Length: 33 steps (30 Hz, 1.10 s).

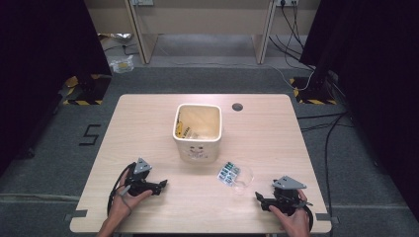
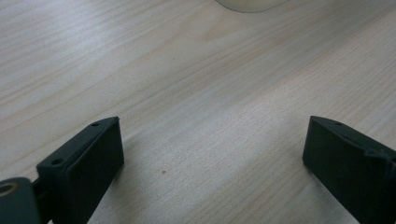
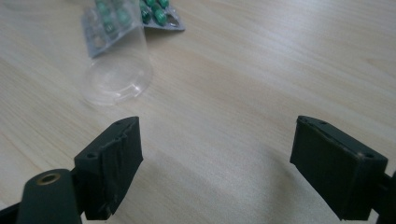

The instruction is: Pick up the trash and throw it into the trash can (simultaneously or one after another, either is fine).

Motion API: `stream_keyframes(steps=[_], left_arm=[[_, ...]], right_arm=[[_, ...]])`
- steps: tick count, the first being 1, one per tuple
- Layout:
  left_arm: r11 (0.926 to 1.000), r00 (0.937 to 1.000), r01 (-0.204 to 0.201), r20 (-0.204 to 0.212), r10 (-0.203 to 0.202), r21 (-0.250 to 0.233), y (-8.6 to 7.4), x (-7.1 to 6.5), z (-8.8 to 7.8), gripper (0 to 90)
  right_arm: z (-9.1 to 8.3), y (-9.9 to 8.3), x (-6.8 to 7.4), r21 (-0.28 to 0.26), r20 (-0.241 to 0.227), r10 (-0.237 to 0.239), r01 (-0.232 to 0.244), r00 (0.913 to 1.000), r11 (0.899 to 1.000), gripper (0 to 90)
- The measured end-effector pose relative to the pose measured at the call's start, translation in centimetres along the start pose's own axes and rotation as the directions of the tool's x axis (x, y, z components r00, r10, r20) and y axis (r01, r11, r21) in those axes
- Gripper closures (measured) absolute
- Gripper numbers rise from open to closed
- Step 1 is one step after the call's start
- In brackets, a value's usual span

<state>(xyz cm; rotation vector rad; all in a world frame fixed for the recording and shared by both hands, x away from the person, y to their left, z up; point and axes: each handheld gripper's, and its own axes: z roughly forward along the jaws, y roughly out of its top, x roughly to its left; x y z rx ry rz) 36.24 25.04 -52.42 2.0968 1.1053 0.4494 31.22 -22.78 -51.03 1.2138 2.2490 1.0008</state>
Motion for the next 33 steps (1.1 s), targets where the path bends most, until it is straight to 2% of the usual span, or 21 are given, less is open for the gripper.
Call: stream_keyframes(steps=[7,22,33], left_arm=[[1.0,1.0,0.0,0.0,0.0,0.0,0.0,0.0,0.0,4.1],[1.0,1.0,0.0,0.0,0.0,0.001,0.0,0.0,0.0,4.1],[1.0,1.0,0.0,0.0,0.0,0.0,0.0,0.0,0.0,4.1]], right_arm=[[-1.5,1.1,-0.2,-0.046,0.01,0.005,-0.004,0.9999,0.999,18.4],[-3.6,2.8,-1.1,-0.095,0.032,0.006,-0.003,0.9995,0.995,21.2],[-4.8,5.7,-1.2,-0.131,0.043,-0.018,0.024,0.9989,0.991,23.7]])
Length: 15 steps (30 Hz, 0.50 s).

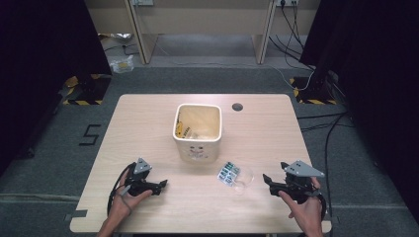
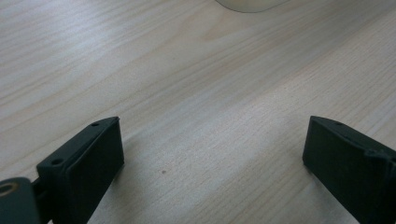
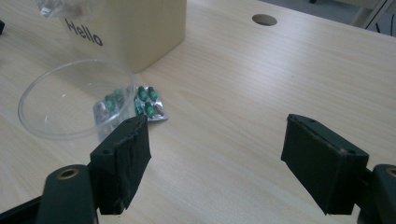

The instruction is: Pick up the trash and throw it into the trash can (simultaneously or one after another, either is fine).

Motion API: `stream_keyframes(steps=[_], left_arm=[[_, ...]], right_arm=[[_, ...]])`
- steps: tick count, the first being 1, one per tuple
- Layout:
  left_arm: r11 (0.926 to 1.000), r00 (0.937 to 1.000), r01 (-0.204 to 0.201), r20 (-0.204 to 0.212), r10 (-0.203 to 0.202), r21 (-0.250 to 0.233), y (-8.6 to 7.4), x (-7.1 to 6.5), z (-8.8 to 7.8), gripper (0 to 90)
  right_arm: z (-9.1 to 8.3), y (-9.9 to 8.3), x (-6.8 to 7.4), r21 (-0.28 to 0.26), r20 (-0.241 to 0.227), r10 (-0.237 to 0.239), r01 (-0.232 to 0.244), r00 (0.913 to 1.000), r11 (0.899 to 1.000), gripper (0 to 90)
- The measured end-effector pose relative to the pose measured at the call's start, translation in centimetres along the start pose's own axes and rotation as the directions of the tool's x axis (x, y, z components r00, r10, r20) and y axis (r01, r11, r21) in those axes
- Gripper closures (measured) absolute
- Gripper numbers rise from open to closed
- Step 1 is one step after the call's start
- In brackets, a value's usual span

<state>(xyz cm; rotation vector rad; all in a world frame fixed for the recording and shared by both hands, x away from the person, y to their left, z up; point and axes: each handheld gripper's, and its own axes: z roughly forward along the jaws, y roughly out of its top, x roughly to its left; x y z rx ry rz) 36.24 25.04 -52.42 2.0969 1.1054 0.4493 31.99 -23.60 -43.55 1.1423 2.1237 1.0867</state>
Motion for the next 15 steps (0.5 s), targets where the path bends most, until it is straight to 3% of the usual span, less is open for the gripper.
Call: stream_keyframes(steps=[7,15], left_arm=[[1.0,1.0,0.0,0.0,0.0,0.0,0.0,0.0,0.0,4.1],[1.0,1.0,0.0,0.0,0.0,0.0,0.0,0.0,0.0,4.1]], right_arm=[[0.1,1.7,0.4,-0.022,-0.013,-0.024,0.024,0.9996,0.999,26.1],[1.7,3.4,1.7,-0.009,-0.094,-0.064,0.063,0.9935,0.998,28.9]])
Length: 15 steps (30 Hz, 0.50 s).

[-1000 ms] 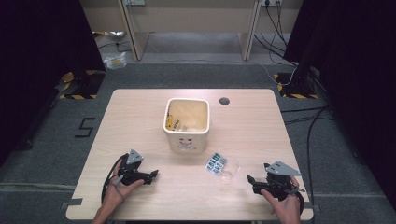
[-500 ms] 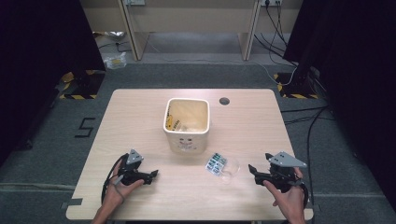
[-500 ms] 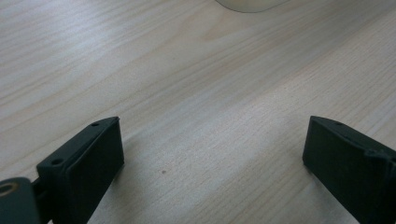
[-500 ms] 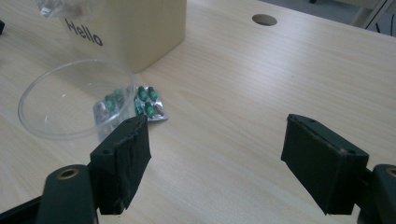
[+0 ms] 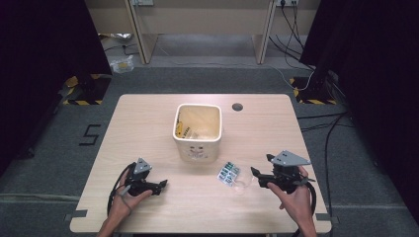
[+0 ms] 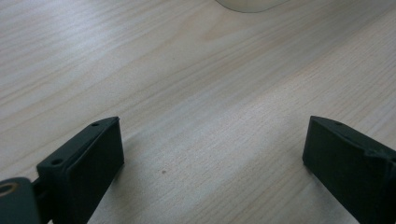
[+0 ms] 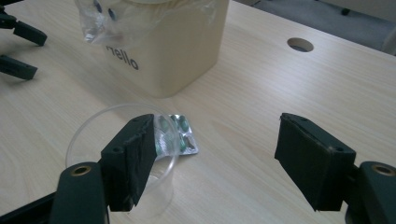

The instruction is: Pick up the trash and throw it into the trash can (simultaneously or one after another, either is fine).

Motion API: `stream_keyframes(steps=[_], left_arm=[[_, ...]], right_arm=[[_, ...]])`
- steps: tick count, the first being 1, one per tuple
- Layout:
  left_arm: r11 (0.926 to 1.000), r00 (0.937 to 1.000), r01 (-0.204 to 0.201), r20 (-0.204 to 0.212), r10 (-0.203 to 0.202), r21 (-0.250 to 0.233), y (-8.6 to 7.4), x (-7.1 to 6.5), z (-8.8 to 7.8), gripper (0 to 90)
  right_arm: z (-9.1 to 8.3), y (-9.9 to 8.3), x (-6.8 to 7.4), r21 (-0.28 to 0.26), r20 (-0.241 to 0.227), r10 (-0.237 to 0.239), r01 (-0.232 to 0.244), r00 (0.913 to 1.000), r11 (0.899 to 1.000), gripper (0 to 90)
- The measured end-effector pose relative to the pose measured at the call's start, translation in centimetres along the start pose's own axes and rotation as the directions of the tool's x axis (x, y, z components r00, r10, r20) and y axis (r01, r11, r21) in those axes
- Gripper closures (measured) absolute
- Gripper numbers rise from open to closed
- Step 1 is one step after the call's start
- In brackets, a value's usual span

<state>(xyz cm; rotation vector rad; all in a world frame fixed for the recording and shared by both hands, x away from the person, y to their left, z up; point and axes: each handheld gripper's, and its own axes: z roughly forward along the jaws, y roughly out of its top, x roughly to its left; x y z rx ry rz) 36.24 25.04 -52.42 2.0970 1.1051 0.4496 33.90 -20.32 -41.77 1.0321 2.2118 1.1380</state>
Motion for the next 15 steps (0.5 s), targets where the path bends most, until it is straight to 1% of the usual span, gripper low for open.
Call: stream_keyframes(steps=[3,6,7,8,11,12,14,15], left_arm=[[1.0,1.0,0.0,0.0,0.0,0.0,0.0,0.0,0.0,4.1],[1.0,1.0,0.0,0.0,0.0,0.0,0.0,0.0,0.0,4.1],[1.0,1.0,0.0,0.0,0.0,0.0,0.0,0.0,0.0,4.1],[1.0,1.0,0.0,0.0,0.0,0.0,0.0,0.0,0.0,4.1],[1.0,1.0,0.0,0.0,0.0,0.0,0.0,0.0,0.0,4.1],[1.0,1.0,0.0,0.0,0.0,0.0,0.0,0.0,0.0,4.1],[1.0,1.0,0.0,0.0,0.0,0.0,0.0,0.0,0.0,4.2],[1.0,1.0,0.0,0.0,0.0,0.0,0.0,0.0,0.0,4.1]], right_arm=[[0.7,0.2,0.2,0.01,-0.015,-0.014,0.014,0.9998,1.0,30.9],[1.0,0.3,0.4,0.016,-0.023,-0.016,0.017,0.9996,1.0,32.3],[1.3,0.4,0.4,0.019,-0.034,-0.021,0.022,0.9992,1.0,35.0],[1.3,0.4,0.4,0.019,-0.034,-0.021,0.022,0.9992,1.0,35.0],[1.8,0.5,0.5,0.026,-0.064,-0.008,0.01,0.9979,1.0,38.3],[2.1,0.6,0.5,0.038,-0.072,-0.016,0.019,0.9972,0.999,40.7],[2.3,0.6,0.5,0.044,-0.074,-0.017,0.02,0.9971,0.999,41.9],[2.7,0.6,0.5,0.057,-0.078,-0.021,0.025,0.9968,0.998,46.1]])
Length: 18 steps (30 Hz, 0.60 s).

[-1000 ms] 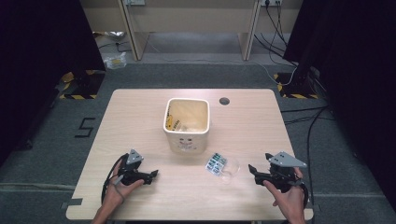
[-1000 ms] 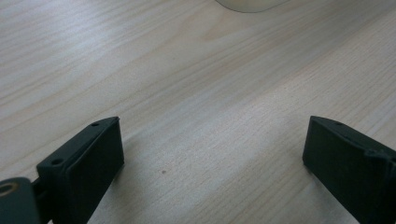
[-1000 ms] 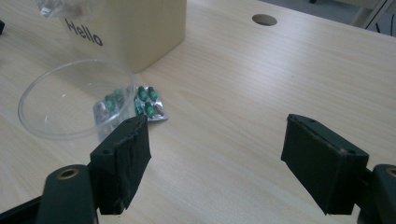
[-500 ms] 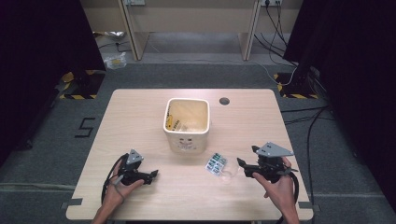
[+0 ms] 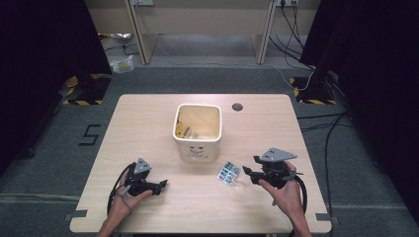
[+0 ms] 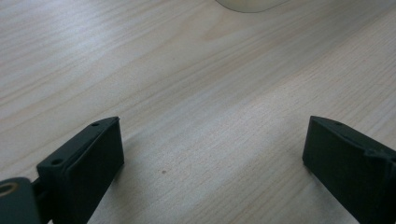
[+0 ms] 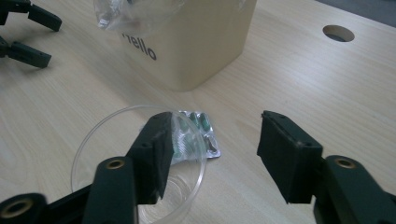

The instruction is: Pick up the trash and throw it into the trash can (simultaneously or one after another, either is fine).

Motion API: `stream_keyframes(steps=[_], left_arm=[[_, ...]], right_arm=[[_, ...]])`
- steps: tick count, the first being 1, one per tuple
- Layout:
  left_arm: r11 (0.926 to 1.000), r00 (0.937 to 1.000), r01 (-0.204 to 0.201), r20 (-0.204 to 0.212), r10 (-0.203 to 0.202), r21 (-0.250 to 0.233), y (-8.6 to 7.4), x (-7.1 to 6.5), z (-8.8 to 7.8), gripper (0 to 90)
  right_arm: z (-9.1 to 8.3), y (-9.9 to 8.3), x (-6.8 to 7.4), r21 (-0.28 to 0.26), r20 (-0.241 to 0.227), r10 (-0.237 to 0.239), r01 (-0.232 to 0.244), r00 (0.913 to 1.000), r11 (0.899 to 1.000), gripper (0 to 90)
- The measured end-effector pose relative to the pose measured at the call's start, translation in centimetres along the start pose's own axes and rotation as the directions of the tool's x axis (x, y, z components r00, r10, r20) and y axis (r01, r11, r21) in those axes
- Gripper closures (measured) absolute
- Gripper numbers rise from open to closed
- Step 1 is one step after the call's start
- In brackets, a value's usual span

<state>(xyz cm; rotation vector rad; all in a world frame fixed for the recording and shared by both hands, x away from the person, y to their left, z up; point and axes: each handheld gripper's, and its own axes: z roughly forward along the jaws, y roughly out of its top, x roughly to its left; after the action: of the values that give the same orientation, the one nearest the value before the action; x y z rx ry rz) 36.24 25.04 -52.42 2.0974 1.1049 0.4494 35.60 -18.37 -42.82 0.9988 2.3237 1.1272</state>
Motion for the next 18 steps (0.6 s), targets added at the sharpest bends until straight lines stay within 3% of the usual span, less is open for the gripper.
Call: stream_keyframes(steps=[11,18], left_arm=[[1.0,1.0,0.001,0.0,-0.001,-0.001,0.0,0.0,0.0,4.2],[1.0,1.0,0.0,0.0,0.0,0.0,0.0,0.0,0.0,4.2]], right_arm=[[1.4,-0.2,0.2,0.051,-0.029,-0.019,0.02,0.9994,0.998,60.5],[2.2,-0.8,0.5,0.104,-0.086,-0.036,0.045,0.9956,0.994,71.1]])
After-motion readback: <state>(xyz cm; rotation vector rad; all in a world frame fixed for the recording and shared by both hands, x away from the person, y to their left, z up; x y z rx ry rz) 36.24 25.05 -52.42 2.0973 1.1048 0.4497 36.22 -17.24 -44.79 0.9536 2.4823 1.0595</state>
